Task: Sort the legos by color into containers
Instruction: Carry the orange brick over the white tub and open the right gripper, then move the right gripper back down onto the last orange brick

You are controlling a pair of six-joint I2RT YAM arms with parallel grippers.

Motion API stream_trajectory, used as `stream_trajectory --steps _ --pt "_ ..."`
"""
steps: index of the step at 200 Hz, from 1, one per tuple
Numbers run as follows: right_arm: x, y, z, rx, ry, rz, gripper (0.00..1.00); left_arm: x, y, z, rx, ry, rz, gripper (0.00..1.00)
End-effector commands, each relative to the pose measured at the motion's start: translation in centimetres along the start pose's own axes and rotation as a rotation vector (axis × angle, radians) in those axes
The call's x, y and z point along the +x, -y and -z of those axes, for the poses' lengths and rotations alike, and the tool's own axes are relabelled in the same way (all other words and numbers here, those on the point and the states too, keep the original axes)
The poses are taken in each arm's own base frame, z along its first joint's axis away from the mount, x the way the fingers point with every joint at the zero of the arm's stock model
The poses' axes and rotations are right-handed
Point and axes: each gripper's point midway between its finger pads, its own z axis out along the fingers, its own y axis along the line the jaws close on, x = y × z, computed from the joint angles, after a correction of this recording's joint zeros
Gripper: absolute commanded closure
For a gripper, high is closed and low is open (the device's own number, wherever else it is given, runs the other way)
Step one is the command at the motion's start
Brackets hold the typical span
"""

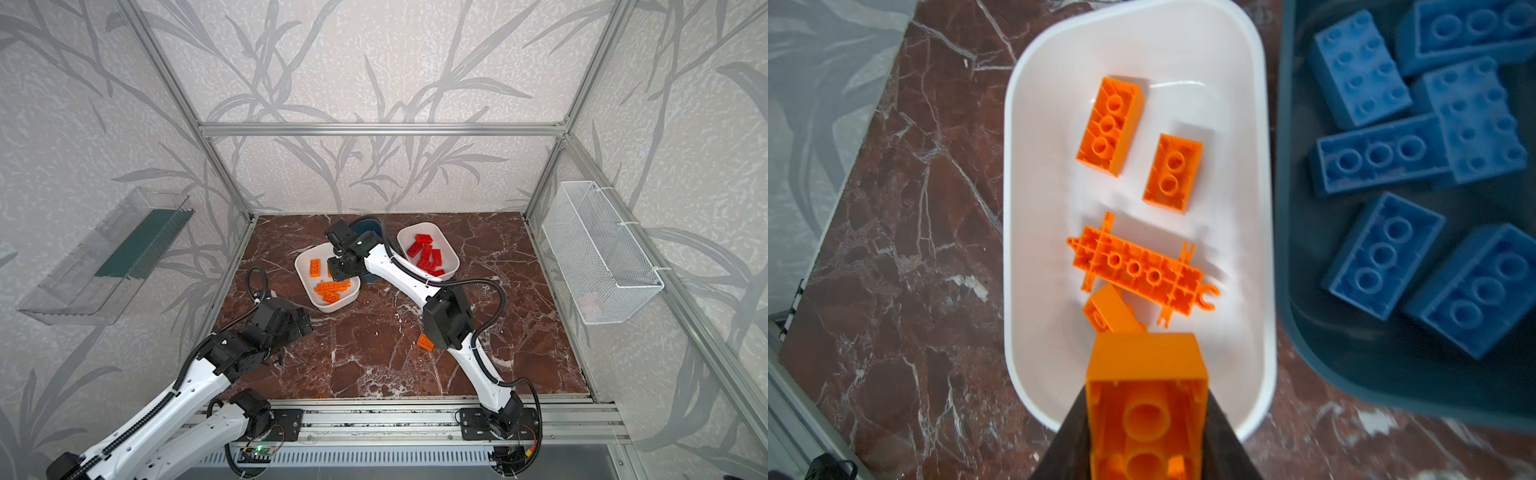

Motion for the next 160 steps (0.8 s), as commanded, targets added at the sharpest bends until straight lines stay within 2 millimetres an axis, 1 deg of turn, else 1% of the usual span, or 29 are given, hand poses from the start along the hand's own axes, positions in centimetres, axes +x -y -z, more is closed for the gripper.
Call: stream_trajectory --steps 1,21,31,45,63,67,73,89,96,99,102,105,108,114,115,119,135,138,140,143,144,150,153,160 --pt "1.5 0.3 -1.4 0.016 -0.097 0.021 0.65 -0.5 -1.5 0.3 -0.055 0.044 0.023 0.01" --pt "0.9 -0.3 -2.3 -0.012 -0.089 0.026 0.51 -0.6 -1.7 0.7 -0.047 0.054 0.028 0.01" --pt "0.4 -0.6 -2.3 -0.029 -0.071 0.030 0.45 -0.7 -1.7 0.8 -0.043 0.058 0.030 0.01" --pt "-0.2 -1.1 -1.8 -0.049 -0.048 0.033 0.41 -0.8 -1.7 1.0 -0.038 0.062 0.033 0.01" --pt "-0.9 -1.4 0.1 -0.051 -0.018 0.045 0.38 -0.9 -1.5 1.1 -0.030 0.061 0.034 0.01" --pt "-1.2 -1.5 0.8 -0.048 -0.007 0.049 0.37 -0.9 -1.4 1.2 -0.027 0.060 0.034 0.01" --pt "-1.0 -1.2 1.2 -0.035 -0.010 0.053 0.37 -0.9 -1.3 1.2 -0.022 0.056 0.035 0.01" --pt "-0.8 -0.8 3.9 -0.002 -0.003 0.073 0.36 -0.8 -0.9 1.3 0.000 0.045 0.030 0.01" --pt "-0.2 -0.5 4.5 0.020 -0.014 0.079 0.35 -0.8 -0.6 1.4 0.015 0.042 0.032 0.01" --pt "-0.1 -0.3 5.1 0.029 -0.009 0.080 0.35 -0.7 -0.5 1.4 0.022 0.037 0.031 0.01" --pt "0.3 -0.1 5.2 0.041 -0.019 0.083 0.35 -0.7 -0.3 1.4 0.031 0.035 0.033 0.01" --pt "0.5 0.0 5.8 0.050 -0.014 0.084 0.35 -0.6 -0.2 1.4 0.038 0.028 0.028 0.01" --pt "0.8 0.2 5.9 0.062 -0.019 0.086 0.35 -0.6 0.0 1.4 0.048 0.025 0.025 0.01" --pt "1.3 0.4 6.9 0.077 -0.012 0.091 0.34 -0.5 0.4 1.5 0.072 0.019 0.020 0.01" --pt "1.6 0.6 6.8 0.082 -0.017 0.091 0.34 -0.5 0.5 1.5 0.076 0.018 0.020 0.01" --pt "1.8 0.6 7.6 0.088 -0.006 0.092 0.34 -0.4 0.7 1.5 0.089 0.012 0.025 0.01" --pt "4.4 2.2 8.7 0.129 -0.005 0.068 0.32 0.1 1.8 1.6 0.147 -0.022 0.038 0.01" --pt "4.9 2.6 9.1 0.137 -0.002 0.062 0.31 0.3 2.0 1.6 0.161 -0.032 0.037 0.01" --pt "4.9 2.6 9.6 0.137 0.012 0.058 0.30 0.4 2.1 1.6 0.166 -0.038 0.038 0.01" --pt "5.8 3.2 9.5 0.152 0.003 0.049 0.30 0.5 2.4 1.6 0.177 -0.045 0.039 0.01" --pt "5.7 3.2 9.8 0.151 0.012 0.046 0.30 0.6 2.4 1.6 0.181 -0.049 0.039 0.01" --pt "7.1 4.0 10.3 0.170 0.009 0.030 0.29 0.8 2.9 1.6 0.204 -0.065 0.044 0.01" --pt "7.5 4.3 10.6 0.175 0.016 0.020 0.28 1.0 3.2 1.5 0.216 -0.072 0.046 0.01" --pt "9.2 5.2 10.9 0.189 0.011 0.001 0.27 1.3 3.6 1.5 0.238 -0.087 0.051 0.01"
